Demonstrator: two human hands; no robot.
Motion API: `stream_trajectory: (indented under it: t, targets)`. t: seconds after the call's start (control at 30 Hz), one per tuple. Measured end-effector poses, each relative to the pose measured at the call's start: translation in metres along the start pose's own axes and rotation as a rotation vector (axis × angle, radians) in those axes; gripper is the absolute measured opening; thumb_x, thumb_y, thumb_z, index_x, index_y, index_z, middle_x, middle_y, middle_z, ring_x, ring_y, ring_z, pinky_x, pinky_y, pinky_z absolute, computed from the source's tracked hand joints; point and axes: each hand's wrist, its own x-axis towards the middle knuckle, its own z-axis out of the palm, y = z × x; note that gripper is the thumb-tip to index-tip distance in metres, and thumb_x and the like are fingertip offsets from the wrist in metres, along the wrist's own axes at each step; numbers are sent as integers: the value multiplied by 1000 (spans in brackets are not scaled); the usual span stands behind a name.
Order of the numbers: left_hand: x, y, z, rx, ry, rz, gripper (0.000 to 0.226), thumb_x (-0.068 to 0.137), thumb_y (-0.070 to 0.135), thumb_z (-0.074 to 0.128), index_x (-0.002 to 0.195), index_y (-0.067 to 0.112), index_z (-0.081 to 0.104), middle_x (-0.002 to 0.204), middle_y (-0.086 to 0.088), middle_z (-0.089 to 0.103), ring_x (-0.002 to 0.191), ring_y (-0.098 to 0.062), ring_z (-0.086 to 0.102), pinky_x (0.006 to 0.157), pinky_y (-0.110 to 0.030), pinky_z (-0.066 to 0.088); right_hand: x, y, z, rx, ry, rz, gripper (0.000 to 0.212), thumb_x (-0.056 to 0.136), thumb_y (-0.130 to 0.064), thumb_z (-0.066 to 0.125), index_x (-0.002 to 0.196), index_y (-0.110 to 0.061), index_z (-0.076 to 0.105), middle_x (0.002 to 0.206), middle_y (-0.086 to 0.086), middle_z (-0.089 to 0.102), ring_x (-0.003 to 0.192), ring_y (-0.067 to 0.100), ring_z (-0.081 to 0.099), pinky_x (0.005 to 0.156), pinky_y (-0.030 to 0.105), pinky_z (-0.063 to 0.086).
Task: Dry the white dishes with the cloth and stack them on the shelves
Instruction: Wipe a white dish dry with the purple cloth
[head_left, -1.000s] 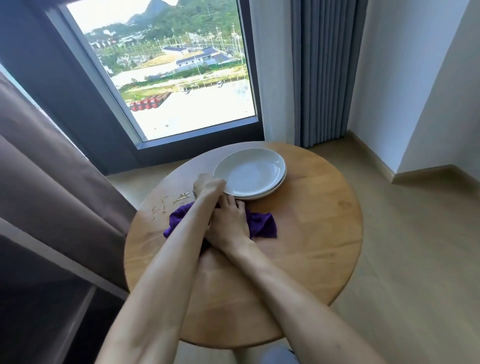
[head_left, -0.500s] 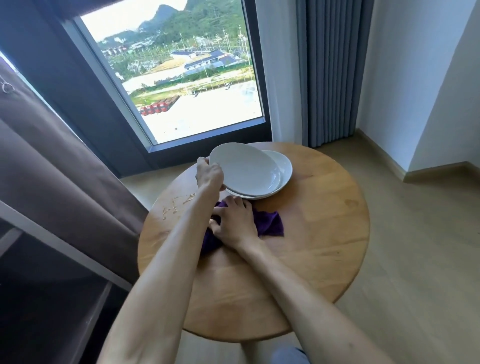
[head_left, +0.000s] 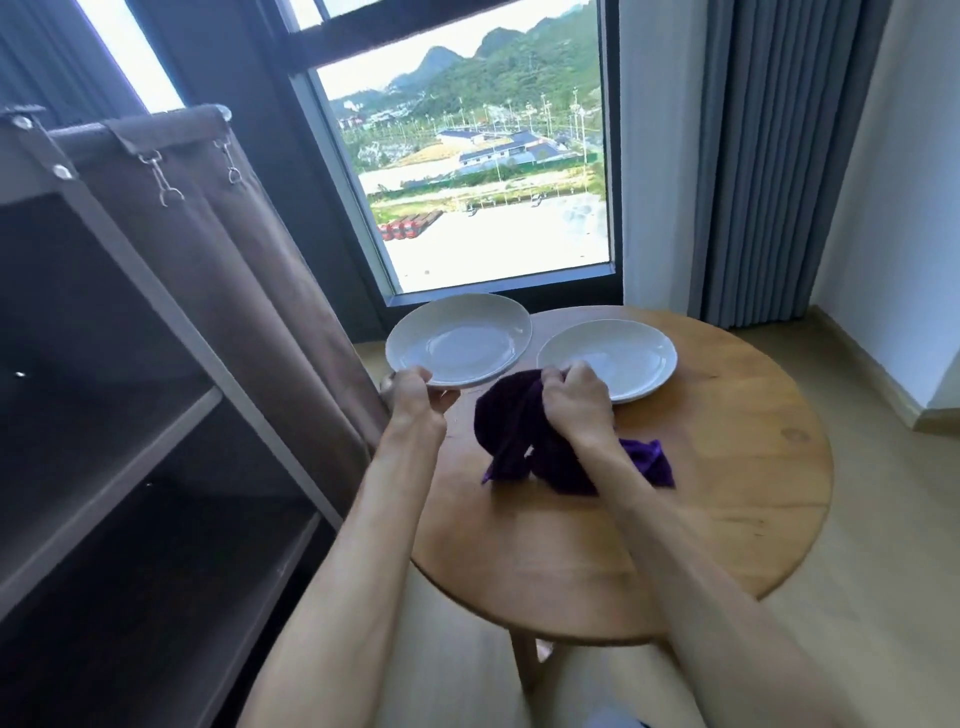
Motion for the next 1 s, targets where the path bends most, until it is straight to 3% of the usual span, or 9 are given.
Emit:
stream_trajectory:
  t: [0.2, 0.33, 0.4, 0.47, 0.57, 0.67, 0.77, 0.87, 1.0]
  targets:
    - [-29, -3, -46, -134, 102, 4, 65, 94, -9, 44, 152, 18, 32, 140, -20, 50, 111, -39, 57, 98, -61, 52, -11, -39, -28, 693, 159, 158, 26, 101, -31, 58, 111, -8, 61, 85, 1, 62, 74, 14, 60, 62, 27, 49]
    - [-50, -15, -57, -224, 117, -20, 49, 95, -6, 50, 137, 17, 41, 133, -19, 53, 114, -40, 59, 91, -57, 56, -38, -78, -13, 511, -91, -97, 14, 93, -18, 69, 106, -14, 72, 110, 6, 69, 104, 23, 64, 88, 40, 58]
    - [-57, -21, -57, -282, 111, -15, 38, 94, -4, 55, 121, 22, 46, 118, -14, 61, 103, -35, 65, 79, -48, 61, -56, -86, -2, 385, -344, -202, 12, 92, -7, 67, 100, -12, 75, 101, 6, 73, 98, 21, 69, 80, 35, 60]
    - [-61, -25, -55, -339, 111, 34, 32, 95, 1, 60, 109, 27, 46, 107, -7, 63, 88, -25, 67, 72, -39, 61, -69, -83, 7, 269, -311, -289, 11, 86, -8, 73, 97, -11, 76, 92, 6, 76, 87, 20, 73, 74, 33, 59]
    - [-63, -30, -54, -414, 139, 79, 27, 97, 3, 63, 111, 24, 53, 119, -13, 67, 95, -29, 68, 89, -46, 60, -74, -67, 16, -1, 41, -329, 49, 78, -40, 80, 118, -16, 65, 112, 3, 67, 104, 20, 62, 91, 37, 52]
    - [-65, -39, -59, -496, 107, 108, 39, 92, -6, 61, 119, 22, 57, 116, -15, 71, 85, -24, 74, 71, -39, 63, -81, -47, 31, 107, -160, -89, 97, 65, -61, 84, 139, -16, 42, 131, 8, 58, 121, 26, 57, 102, 41, 48]
    - [-72, -46, -61, -466, 66, 123, 56, 80, -12, 55, 112, 33, 59, 108, -13, 74, 78, -22, 76, 66, -38, 63, -86, -30, 53, 296, -154, 155, 121, 56, -56, 91, 148, -12, 26, 136, 16, 55, 127, 32, 56, 107, 44, 48]
    - [-81, -47, -64, -397, 54, 154, 66, 63, -8, 49, 107, 40, 58, 108, -11, 71, 88, -26, 74, 77, -45, 64, -80, -22, 60, 647, -59, 338, 98, 53, -27, 99, 134, -6, 47, 122, 11, 65, 111, 30, 65, 96, 44, 57]
    - [-80, -34, -73, -243, 2, 213, 70, 51, -6, 42, 102, 38, 59, 102, -13, 69, 82, -31, 70, 65, -49, 64, -70, -16, 57, 908, -131, 356, 46, 58, 0, 93, 97, -3, 70, 89, 12, 78, 77, 31, 75, 63, 46, 63]
